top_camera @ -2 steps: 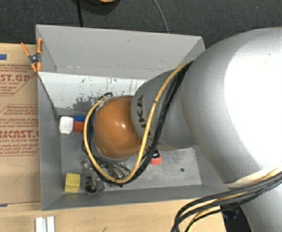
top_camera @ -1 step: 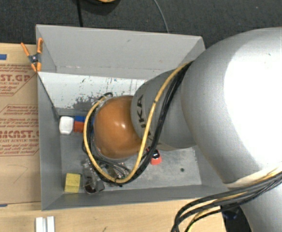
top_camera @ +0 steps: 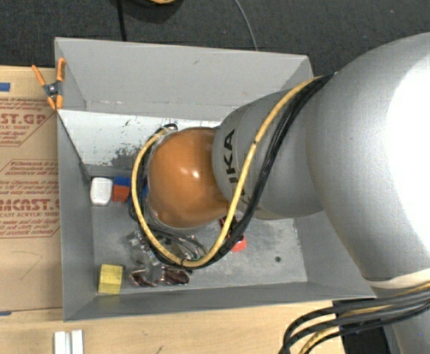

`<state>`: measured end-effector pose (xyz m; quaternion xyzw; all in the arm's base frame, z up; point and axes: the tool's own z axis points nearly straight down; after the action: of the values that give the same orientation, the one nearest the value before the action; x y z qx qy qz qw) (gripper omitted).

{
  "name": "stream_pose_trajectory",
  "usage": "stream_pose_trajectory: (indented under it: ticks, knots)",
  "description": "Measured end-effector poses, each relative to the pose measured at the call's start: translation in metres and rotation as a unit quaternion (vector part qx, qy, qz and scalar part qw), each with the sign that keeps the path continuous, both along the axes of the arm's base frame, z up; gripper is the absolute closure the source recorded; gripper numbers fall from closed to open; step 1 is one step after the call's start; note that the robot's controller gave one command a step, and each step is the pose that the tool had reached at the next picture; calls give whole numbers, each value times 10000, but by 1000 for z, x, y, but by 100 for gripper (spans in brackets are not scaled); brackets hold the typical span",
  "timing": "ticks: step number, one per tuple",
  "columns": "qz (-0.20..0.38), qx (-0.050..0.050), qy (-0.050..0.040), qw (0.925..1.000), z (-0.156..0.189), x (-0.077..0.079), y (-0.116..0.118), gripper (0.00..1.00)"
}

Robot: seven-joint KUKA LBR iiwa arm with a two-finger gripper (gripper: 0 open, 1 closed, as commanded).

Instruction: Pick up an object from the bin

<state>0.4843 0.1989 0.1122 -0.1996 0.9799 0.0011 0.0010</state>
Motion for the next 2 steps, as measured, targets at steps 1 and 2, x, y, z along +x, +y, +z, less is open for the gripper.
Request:
stream_pose_trajectory:
  ticks: [1, 2]
  knots:
    - [56, 11, -22, 10000, 63, 2, 1, 100]
    - [-228, 15, -16, 9997, 69, 3, -7, 100]
